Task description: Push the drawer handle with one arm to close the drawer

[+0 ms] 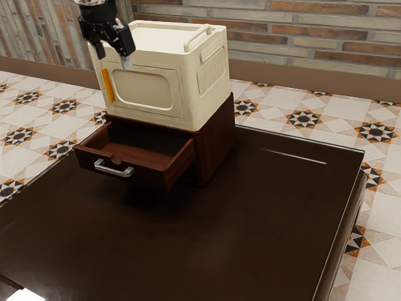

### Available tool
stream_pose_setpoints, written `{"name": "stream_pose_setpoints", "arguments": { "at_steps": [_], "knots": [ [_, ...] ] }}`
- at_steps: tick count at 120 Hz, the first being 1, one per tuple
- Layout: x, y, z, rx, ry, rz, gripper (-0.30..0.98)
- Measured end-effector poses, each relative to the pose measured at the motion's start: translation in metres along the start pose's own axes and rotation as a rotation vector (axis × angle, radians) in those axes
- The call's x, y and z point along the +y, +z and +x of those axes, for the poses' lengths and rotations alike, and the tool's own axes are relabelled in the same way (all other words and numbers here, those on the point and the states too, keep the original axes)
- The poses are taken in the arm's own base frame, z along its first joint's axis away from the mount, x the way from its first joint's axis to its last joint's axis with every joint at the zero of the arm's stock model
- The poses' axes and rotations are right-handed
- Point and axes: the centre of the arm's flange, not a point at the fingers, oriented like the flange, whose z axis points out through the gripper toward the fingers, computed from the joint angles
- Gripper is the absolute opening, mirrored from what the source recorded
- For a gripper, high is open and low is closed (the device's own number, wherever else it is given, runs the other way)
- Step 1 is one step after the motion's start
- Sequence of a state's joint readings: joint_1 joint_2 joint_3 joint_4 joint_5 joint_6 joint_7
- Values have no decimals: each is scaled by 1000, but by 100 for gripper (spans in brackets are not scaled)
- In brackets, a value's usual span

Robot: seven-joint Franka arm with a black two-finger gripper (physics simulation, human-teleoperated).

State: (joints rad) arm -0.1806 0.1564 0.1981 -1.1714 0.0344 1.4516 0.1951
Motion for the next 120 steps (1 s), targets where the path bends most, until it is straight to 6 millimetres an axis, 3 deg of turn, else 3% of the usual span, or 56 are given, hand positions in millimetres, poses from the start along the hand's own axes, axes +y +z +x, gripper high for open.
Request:
{"name": "stream_pose_setpoints", "arguments": {
  "at_steps": [12, 24, 28, 33, 40, 51, 69, 91, 120],
  "knots": [
    [0, 2, -9, -12, 7, -5, 69],
    [0, 9, -76, -62, 15, -58, 69],
    [-1, 29, -108, -101, 7, -70, 68],
    [-17, 72, -140, -152, -37, -84, 66],
    [-28, 120, -159, -181, -87, -88, 51],
    [-28, 197, -148, -221, -126, -66, 26],
    [-27, 272, -141, -173, -178, -35, 5],
    [-28, 310, -121, -61, -221, 2, -5],
    [-35, 322, -96, 45, -260, 33, -9]
  ]
}}
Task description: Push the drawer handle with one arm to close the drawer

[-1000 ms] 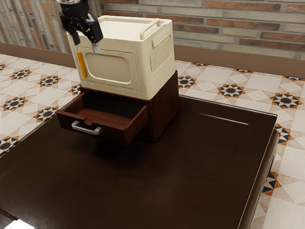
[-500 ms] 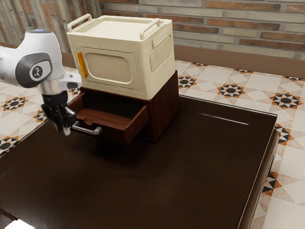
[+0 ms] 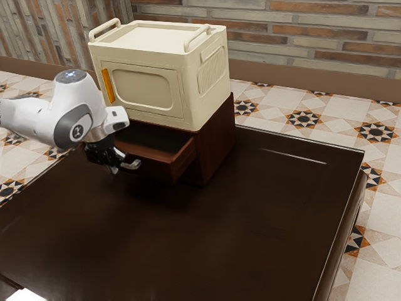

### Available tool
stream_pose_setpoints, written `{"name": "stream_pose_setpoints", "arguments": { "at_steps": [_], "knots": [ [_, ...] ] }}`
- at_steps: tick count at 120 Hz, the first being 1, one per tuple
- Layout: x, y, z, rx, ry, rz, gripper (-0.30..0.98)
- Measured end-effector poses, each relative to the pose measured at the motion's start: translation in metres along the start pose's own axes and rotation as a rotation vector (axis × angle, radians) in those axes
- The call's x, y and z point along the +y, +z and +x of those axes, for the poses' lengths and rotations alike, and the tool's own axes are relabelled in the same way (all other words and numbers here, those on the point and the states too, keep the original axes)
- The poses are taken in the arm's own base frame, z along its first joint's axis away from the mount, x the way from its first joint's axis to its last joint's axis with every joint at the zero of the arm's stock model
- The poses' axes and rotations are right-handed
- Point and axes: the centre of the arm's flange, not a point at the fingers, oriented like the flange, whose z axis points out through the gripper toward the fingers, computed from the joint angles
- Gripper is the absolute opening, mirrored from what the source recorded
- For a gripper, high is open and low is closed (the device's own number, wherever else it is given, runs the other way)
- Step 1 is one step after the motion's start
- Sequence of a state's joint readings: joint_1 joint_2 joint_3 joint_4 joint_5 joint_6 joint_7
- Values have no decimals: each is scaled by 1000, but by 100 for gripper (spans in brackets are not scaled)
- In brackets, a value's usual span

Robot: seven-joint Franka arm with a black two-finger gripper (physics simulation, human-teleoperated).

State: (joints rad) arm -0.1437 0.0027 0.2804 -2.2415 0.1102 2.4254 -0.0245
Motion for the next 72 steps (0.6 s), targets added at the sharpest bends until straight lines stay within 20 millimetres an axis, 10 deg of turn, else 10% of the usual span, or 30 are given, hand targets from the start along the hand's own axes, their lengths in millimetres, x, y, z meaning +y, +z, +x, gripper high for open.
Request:
{"name": "stream_pose_setpoints", "arguments": {
  "at_steps": [72],
  "knots": [
    [13, 15, 94, 123, -37, 27, -10]
  ]
}}
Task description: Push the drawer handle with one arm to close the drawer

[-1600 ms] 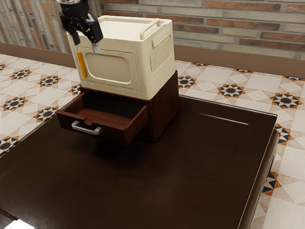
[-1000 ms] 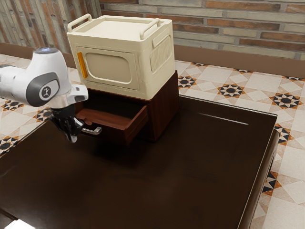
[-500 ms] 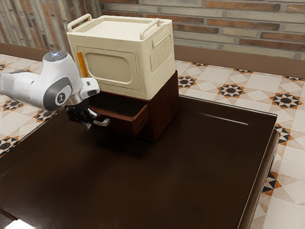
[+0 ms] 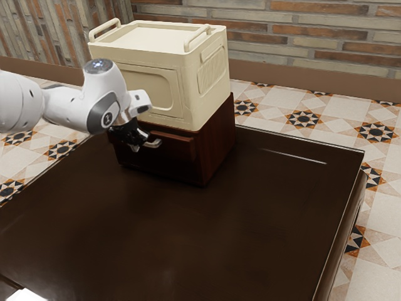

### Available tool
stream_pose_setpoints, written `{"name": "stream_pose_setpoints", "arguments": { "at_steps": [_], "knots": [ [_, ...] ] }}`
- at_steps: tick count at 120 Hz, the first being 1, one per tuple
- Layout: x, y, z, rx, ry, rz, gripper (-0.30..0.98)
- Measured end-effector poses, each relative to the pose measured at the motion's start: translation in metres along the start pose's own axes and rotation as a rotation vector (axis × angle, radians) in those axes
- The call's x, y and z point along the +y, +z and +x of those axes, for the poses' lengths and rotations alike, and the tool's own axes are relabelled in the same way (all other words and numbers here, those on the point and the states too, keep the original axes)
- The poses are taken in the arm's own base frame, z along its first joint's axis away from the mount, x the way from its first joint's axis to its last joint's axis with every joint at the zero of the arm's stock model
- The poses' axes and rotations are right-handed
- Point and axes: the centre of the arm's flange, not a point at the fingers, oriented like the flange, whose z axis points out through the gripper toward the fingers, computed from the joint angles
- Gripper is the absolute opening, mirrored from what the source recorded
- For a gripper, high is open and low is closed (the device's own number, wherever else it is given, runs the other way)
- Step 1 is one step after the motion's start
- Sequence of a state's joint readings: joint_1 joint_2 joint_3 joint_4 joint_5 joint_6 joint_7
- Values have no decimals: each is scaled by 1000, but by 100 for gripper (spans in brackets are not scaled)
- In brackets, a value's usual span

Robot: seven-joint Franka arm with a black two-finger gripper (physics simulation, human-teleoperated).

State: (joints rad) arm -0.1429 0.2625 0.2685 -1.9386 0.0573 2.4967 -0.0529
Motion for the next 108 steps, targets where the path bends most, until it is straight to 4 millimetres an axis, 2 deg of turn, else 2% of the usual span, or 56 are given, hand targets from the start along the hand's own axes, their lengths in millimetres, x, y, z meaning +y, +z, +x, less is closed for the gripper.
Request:
{"name": "stream_pose_setpoints", "arguments": {
  "at_steps": [26, 40, 48, 56, 70, 77, 83, 92, 108],
  "knots": [
    [8, 2, 21, 28, 18, -1, -10],
    [9, 5, 23, 27, 8, -19, -10],
    [14, -3, 17, 21, 7, -41, -10],
    [11, -34, 2, -11, -22, -78, -10],
    [16, -150, -15, -67, -39, -152, -9],
    [23, -213, -17, -72, -22, -167, -1],
    [34, -252, -23, -91, 4, -170, 9],
    [43, -280, -34, -139, 23, -160, 26],
    [40, -289, -47, -228, 16, -124, 46]
  ]
}}
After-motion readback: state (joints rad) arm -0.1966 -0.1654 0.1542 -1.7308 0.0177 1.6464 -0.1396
